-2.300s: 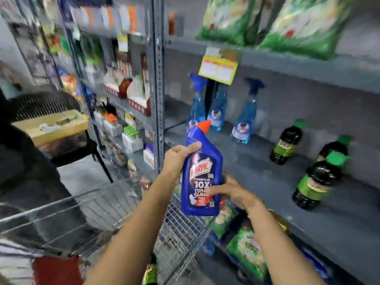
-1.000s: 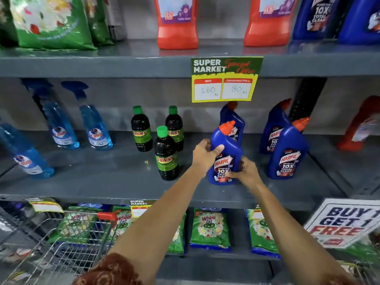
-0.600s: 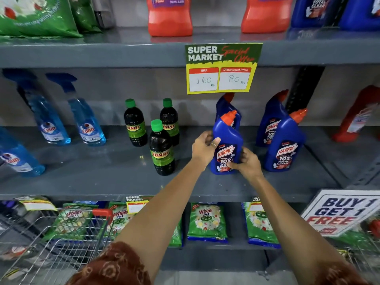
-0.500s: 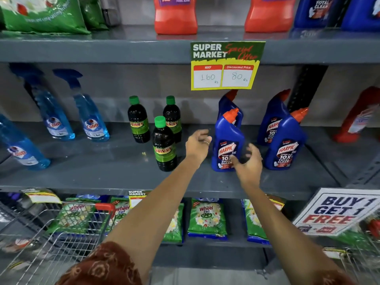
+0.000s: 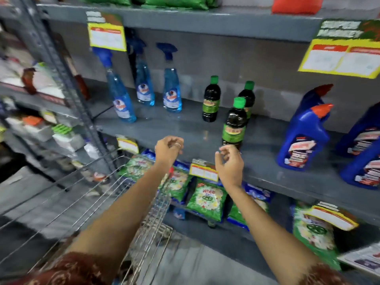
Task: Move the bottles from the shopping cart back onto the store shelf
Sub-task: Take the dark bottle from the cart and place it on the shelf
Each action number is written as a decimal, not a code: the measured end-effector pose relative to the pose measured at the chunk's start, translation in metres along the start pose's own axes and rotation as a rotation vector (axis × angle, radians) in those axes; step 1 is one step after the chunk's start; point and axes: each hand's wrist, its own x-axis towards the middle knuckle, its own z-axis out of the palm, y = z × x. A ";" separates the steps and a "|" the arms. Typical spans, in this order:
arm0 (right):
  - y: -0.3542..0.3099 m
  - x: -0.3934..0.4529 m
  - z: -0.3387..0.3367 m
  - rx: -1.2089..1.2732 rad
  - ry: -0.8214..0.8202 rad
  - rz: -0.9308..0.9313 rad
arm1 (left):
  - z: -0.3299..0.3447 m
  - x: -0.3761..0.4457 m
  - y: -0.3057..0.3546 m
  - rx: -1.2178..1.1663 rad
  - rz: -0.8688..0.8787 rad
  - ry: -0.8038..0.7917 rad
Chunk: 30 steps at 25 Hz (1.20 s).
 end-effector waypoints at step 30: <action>0.071 -0.259 0.367 -0.576 -1.845 0.713 | -0.232 0.001 -0.405 0.317 -0.916 -0.008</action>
